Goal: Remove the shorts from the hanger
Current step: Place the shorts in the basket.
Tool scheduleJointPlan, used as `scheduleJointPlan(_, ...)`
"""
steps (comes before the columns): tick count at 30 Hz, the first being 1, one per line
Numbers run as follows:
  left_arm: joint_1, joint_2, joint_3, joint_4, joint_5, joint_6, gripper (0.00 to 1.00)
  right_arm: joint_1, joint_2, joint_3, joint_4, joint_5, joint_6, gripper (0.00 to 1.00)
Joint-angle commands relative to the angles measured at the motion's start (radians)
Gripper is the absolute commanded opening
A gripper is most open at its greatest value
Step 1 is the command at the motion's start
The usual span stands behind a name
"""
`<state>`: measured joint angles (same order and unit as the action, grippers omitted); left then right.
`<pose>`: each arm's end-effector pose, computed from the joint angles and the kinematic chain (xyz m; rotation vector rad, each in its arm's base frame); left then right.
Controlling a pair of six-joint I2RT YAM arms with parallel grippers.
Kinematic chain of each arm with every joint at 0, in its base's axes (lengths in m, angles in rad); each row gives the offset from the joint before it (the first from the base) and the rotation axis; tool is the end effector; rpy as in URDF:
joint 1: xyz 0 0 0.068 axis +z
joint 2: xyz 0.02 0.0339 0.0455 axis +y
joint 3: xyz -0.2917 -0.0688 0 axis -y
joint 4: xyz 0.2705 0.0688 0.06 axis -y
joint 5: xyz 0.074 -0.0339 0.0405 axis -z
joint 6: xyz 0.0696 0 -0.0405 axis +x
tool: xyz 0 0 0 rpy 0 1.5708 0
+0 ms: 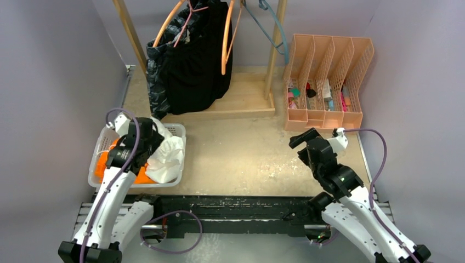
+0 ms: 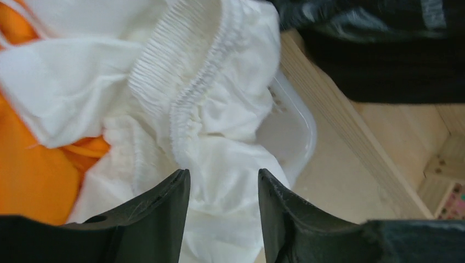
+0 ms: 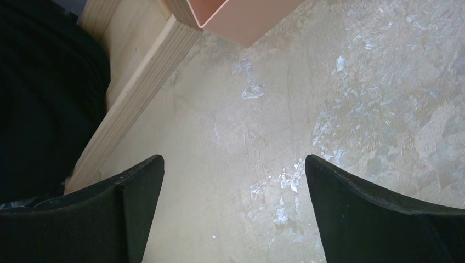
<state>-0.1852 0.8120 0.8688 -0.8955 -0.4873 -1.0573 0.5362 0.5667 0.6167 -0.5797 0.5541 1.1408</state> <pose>0.1795 -0.0005 0.2997 -1.1589 1.9732 -0.0478 0.1528 0.0482 0.2762 0.9164 1.8316 0.4774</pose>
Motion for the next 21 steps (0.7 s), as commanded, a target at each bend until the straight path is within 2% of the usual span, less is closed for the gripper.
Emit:
scheduleJointPlan(1,0.003,0.037,-0.112,0.188,0.424,0.099,0.4,-0.001,0.021,0.017,0.016,0.015,-0.006,0.99)
scheduleJointPlan(3,0.002,0.081,-0.186,0.251,0.46,0.074,0.33,-0.001,0.022,0.013,0.027,0.004,-0.006,0.99)
scheduleJointPlan(6,0.002,0.131,-0.254,0.287,0.36,0.033,0.25,-0.001,0.022,0.012,0.039,-0.017,-0.01,0.99)
scheduleJointPlan(9,0.003,0.17,-0.306,0.279,0.274,-0.005,0.25,-0.001,0.024,0.019,0.026,-0.014,-0.01,0.99)
scheduleJointPlan(14,0.001,0.171,-0.304,0.225,0.236,-0.02,0.27,-0.001,0.015,0.029,0.009,0.012,-0.013,0.99)
scheduleJointPlan(16,0.001,0.077,-0.255,0.194,0.208,-0.012,0.31,-0.001,0.011,0.029,0.016,0.013,-0.02,0.99)
scheduleJointPlan(21,0.001,-0.095,-0.062,0.117,0.092,0.037,0.52,-0.002,0.016,0.025,0.044,0.008,-0.026,0.99)
